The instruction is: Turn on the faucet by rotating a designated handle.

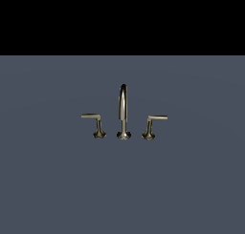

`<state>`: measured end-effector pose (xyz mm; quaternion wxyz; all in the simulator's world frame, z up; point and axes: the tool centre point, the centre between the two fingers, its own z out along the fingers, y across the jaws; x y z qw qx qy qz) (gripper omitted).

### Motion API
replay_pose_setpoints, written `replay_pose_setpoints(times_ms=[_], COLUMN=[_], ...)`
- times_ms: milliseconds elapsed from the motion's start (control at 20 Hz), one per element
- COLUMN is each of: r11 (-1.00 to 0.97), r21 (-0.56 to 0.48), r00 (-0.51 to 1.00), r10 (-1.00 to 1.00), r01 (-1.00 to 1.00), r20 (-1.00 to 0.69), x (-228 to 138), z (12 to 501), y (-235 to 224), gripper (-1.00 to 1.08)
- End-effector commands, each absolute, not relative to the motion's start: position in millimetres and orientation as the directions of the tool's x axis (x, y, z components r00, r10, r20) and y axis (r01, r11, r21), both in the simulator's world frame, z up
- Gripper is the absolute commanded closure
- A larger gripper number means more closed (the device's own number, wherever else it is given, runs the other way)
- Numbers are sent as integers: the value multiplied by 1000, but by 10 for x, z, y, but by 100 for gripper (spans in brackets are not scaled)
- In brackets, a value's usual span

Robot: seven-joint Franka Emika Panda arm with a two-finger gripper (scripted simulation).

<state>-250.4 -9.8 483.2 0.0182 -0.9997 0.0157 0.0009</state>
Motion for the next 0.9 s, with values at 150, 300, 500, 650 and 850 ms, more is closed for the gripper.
replay_pose_setpoints(times_ms=[150, 300, 500, 650, 850], r11=[-999, -998, -995, -989, -974], r21=[-36, -36, -36, -35, -34], r00=[999, 998, 995, 990, 975], r10=[-37, -55, -97, -143, -222], r01=[-37, -55, -97, -143, -222], r20=[-2, -3, -3, -4, -6], x=[-2493, -2460, -2381, -2293, -2137], z=[4817, 4773, 4668, 4554, 4353], y=[-93, -80, -51, -22, 17], gripper=[108, 108, 108, 108, 108])
